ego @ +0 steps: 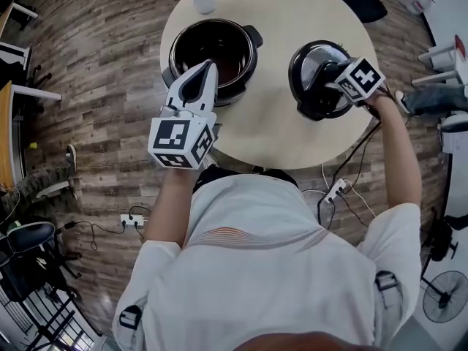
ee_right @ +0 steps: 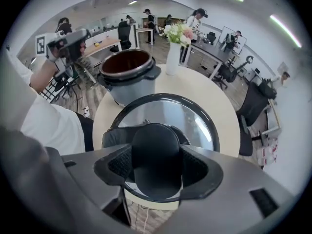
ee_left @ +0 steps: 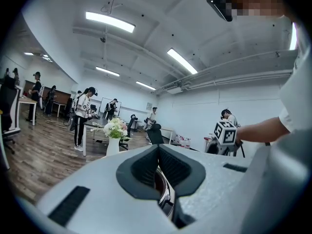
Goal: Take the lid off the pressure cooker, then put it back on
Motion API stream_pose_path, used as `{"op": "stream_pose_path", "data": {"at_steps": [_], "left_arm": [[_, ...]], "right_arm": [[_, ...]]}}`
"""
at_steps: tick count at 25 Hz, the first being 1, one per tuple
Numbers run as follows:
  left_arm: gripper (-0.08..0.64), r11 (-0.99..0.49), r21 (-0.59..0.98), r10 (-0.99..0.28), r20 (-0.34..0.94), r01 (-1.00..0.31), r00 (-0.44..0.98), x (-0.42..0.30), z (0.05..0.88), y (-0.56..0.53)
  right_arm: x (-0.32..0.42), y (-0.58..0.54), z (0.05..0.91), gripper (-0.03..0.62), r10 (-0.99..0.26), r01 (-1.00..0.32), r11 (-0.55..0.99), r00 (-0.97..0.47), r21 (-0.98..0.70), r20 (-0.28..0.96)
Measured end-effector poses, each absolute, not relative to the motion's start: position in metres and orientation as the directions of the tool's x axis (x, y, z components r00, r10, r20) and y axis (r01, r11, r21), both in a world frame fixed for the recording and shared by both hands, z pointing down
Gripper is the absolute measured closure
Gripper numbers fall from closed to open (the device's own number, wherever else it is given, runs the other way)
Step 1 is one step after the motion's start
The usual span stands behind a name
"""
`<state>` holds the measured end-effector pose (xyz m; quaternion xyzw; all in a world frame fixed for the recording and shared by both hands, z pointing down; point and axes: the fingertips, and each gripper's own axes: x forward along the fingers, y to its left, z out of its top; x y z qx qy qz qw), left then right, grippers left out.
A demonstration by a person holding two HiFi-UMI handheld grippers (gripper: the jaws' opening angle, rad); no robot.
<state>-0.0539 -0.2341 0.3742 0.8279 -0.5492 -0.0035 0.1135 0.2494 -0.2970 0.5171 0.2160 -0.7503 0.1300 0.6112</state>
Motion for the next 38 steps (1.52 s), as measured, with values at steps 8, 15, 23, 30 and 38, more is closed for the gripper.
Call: {"op": "stream_pose_path", "data": {"at_steps": [8,15,23,30,38], "left_arm": [[0.555,-0.337,0.212,-0.927,0.096,-0.917,0.363,-0.076,0.374,-0.224],[0.555,-0.258,0.190,-0.956,0.089,-0.947,0.278,-0.112,0.371,-0.198],[0.555,-0.114,0.203,-0.982,0.124,-0.973,0.140,-0.178,0.390,-0.162],[0.555,-0.037,0.210,-0.988,0.140,-0.977,0.068,-0.213,0.399,-0.142],[0.555,-0.025,0.220,-0.987,0.151,-0.975,0.060,-0.224,0.405,-0.142]], "right_arm": [[0.145,-0.331,0.395,0.307,-0.184,-0.251,0.959,-0.204,0.130,0.961],[0.029,-0.324,0.374,0.307,-0.104,-0.068,0.994,-0.246,0.090,0.964],[-0.076,-0.304,0.428,0.307,0.001,0.064,0.998,-0.204,0.012,0.979],[-0.108,-0.305,0.472,0.308,0.039,0.082,0.996,-0.110,-0.030,0.993],[-0.117,-0.316,0.504,0.307,0.074,0.028,0.997,-0.066,-0.072,0.995]]}}
